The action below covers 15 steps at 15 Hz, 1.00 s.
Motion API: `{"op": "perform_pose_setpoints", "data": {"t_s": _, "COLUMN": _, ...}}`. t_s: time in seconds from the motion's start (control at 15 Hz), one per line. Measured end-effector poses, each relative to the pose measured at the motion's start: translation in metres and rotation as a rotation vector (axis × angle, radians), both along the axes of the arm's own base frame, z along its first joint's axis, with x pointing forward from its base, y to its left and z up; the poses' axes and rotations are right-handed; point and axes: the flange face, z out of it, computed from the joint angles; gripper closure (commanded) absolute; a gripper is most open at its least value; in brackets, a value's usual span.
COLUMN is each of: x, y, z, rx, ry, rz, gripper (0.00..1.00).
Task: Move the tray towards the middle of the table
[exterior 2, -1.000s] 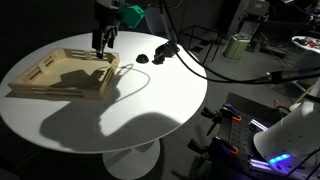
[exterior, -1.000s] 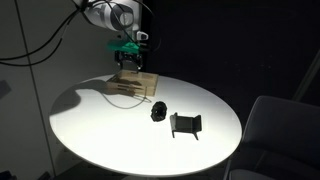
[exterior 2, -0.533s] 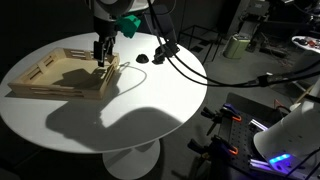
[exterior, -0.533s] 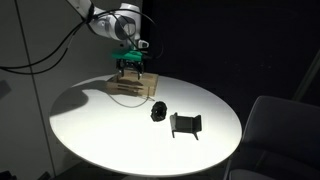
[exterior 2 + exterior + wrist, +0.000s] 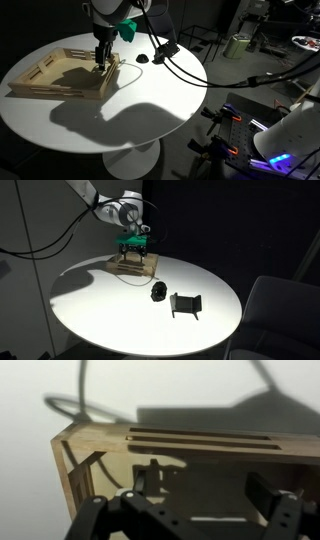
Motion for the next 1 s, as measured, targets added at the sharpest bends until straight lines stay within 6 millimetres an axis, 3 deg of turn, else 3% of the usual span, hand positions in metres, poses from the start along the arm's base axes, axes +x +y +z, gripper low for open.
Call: {"op": "perform_pose_setpoints", "data": {"t_s": 1.0, "x": 0.015, "y": 0.007, "z": -0.021, "rx": 0.041, "ry": -0.065, "rz": -0.026, "gripper": 0.00}}
